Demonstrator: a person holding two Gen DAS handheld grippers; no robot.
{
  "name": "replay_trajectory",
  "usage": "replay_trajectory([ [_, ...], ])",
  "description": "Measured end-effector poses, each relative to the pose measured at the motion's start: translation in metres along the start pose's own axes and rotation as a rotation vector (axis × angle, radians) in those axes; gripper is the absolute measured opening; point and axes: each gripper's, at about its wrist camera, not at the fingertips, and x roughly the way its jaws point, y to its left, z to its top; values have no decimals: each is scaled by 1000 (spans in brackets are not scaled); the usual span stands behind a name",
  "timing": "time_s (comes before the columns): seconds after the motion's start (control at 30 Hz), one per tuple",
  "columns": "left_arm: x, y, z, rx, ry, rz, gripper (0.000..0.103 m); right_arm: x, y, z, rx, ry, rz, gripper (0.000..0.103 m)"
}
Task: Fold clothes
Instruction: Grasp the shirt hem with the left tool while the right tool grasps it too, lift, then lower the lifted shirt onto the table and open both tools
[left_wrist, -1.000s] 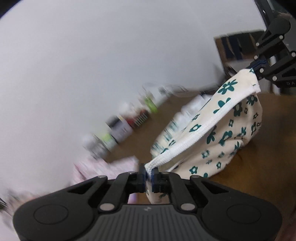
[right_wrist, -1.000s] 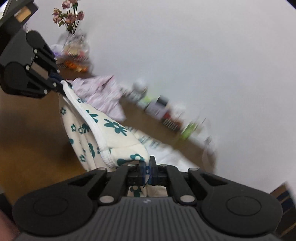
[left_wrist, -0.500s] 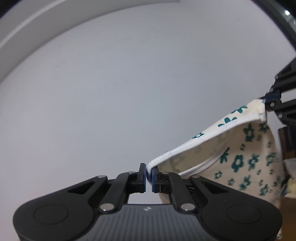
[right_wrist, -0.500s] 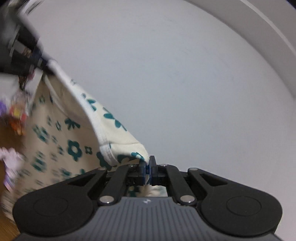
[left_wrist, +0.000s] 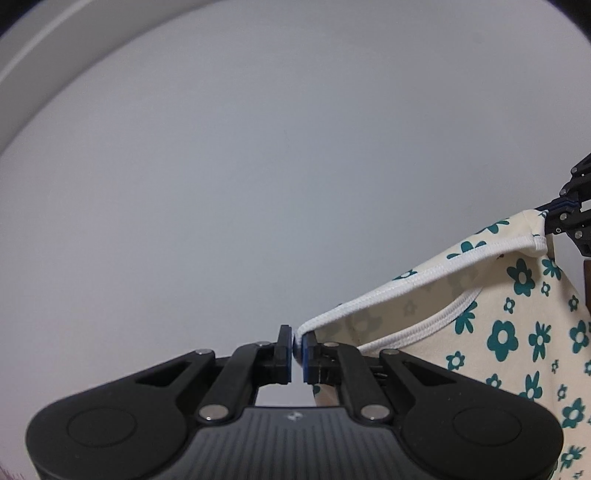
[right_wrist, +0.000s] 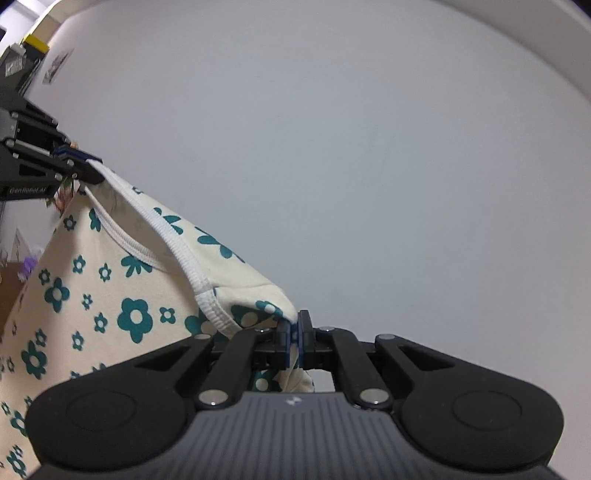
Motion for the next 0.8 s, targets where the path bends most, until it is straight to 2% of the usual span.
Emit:
replay_trajectory([
  [0.1, 48, -15, -7, -22, 59, 15, 4, 45, -1, -16, 14, 48, -1, 3],
  [0.2, 96, -29, -13, -75, 81, 37, 4, 97, -2, -31, 24, 92, -24, 3],
  [0.33, 136, -35, -5, -156, 44, 94, 4, 146, -15, -34, 57, 81, -83, 3],
  [0.43, 130, -29, 17, -197, -60, 118, 4, 154, -31, -18, 71, 23, -133, 3],
  [0.5, 119, -29, 25, -187, -96, 117, 4, 151, -38, -7, 55, -22, -157, 3],
  [0.57, 105, -35, 20, -162, -98, 97, 4, 146, -34, -13, 10, -25, -151, 3],
  [0.6, 96, -40, 11, -140, -87, 82, 4, 144, -32, -16, -12, -27, -148, 3],
  [0.7, 75, -64, -29, -33, -29, 53, 4, 138, -16, -51, -79, 24, -90, 3],
  [0.8, 48, -99, -92, 87, 73, -5, 3, 130, 14, -105, -173, 124, 11, 3],
])
